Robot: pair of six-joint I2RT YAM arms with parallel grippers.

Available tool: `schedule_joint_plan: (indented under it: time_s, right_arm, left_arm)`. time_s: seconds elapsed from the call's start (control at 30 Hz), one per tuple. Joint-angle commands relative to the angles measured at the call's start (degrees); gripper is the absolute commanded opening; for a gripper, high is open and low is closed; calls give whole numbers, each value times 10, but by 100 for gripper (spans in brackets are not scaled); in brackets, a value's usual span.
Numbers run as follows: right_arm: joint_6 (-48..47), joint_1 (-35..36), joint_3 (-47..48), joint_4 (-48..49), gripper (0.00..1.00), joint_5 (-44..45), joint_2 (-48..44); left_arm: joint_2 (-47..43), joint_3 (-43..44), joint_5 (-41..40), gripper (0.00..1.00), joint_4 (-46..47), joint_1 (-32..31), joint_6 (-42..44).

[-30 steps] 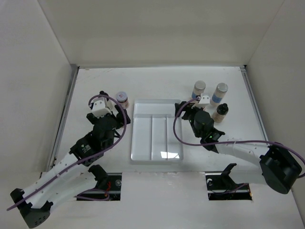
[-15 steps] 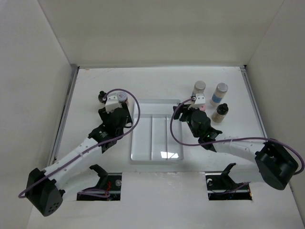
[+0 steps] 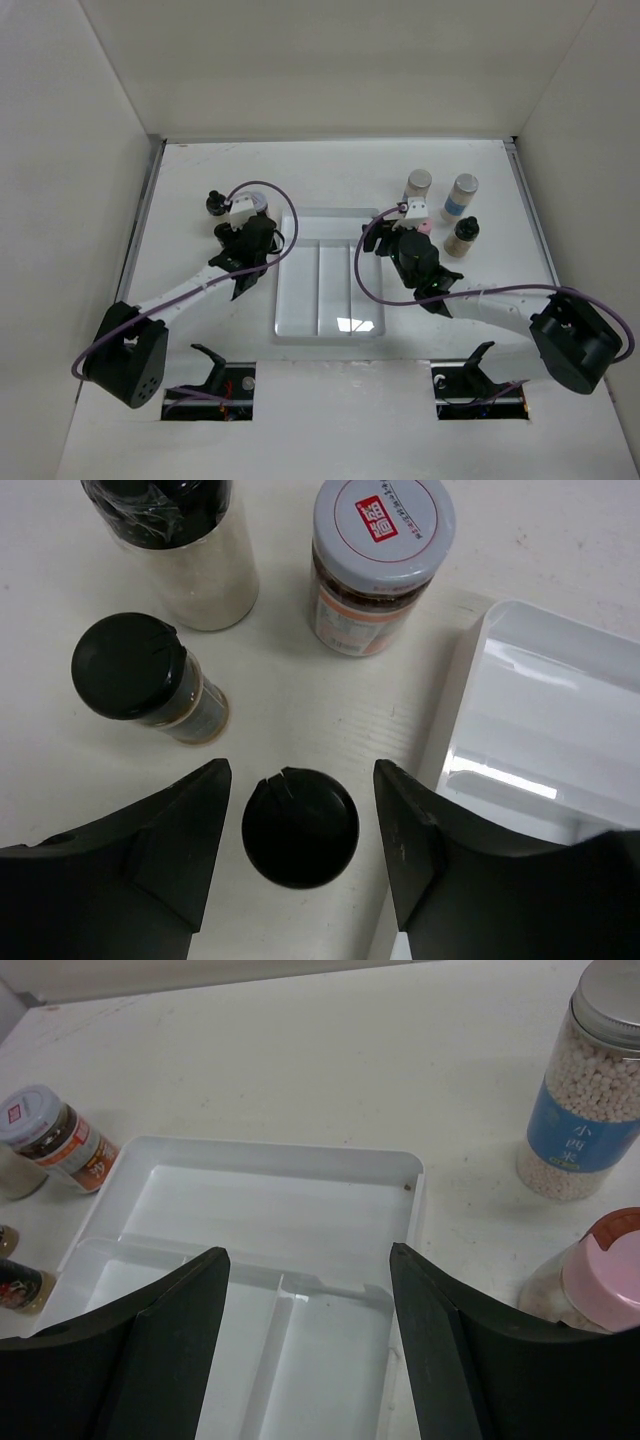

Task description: Organize the condiment bottles

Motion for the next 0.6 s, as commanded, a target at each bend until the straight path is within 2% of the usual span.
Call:
schedule_joint_plan:
  time_s: [0.0, 0.1, 0.33, 0.5, 0.57]
  right_arm:
    - [-3, 3, 29, 17, 72, -7, 4]
    - [-2, 3, 26, 21, 72, -7, 2]
    - [-1, 3, 26, 17, 75, -10, 1]
    - [-2, 3, 27, 18, 76, -10, 3]
    - [-2, 3, 27, 17, 76, -10, 3]
  left_arm:
    - [12, 3, 4, 55, 66, 12, 3]
    - [23, 6, 9, 49, 69, 12, 2]
    - [-4, -23, 18, 48, 57, 8, -10]
    - [-21, -8, 18, 28, 42, 7, -10]
    - [-31, 10, 14, 25, 32, -2, -10]
